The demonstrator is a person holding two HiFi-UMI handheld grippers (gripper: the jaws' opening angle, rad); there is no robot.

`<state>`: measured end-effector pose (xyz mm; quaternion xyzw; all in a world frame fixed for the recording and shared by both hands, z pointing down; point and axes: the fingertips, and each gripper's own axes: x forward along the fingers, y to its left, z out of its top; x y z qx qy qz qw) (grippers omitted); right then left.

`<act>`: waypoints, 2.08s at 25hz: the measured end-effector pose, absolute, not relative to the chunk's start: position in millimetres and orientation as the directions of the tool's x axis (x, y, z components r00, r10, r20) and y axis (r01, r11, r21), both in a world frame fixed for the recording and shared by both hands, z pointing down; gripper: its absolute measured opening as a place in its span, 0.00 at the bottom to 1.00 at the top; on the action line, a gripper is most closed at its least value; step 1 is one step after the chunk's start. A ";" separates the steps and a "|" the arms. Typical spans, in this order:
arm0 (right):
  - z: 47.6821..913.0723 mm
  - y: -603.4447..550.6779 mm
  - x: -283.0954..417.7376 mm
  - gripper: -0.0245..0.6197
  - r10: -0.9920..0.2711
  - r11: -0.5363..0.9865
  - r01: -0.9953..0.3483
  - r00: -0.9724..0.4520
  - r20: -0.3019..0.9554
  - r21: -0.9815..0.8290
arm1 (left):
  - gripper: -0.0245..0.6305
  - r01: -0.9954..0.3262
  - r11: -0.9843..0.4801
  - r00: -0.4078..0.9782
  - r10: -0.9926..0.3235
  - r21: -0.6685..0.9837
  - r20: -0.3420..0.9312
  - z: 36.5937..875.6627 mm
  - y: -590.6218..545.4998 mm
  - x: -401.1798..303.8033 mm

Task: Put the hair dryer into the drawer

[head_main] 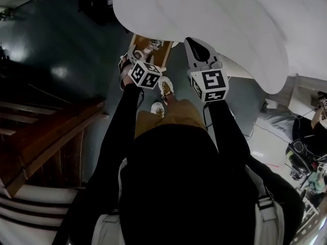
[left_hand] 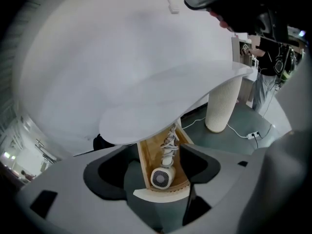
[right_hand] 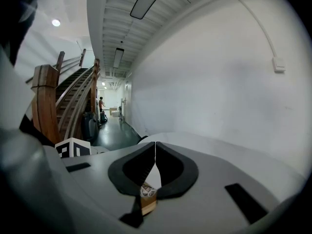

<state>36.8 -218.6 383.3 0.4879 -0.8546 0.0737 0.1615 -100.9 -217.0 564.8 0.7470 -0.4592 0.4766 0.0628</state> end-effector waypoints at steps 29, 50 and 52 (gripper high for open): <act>252.7 -124.5 36.8 0.08 -0.907 0.409 -0.911 -0.402 0.122 0.044 | 0.56 -0.873 -0.421 0.349 -0.892 -0.247 0.287 303.0 -146.9 -86.1; 213.1 -115.2 31.9 0.08 -0.920 0.389 -0.913 -0.391 0.006 0.122 | 0.06 -0.886 -0.409 0.416 -0.909 -0.218 0.019 206.4 -126.7 -74.6; 211.2 -115.1 31.5 0.08 -0.921 0.387 -0.915 -0.389 -0.001 0.119 | 0.06 -0.891 -0.406 0.413 -0.911 -0.205 0.007 202.4 -126.9 -78.0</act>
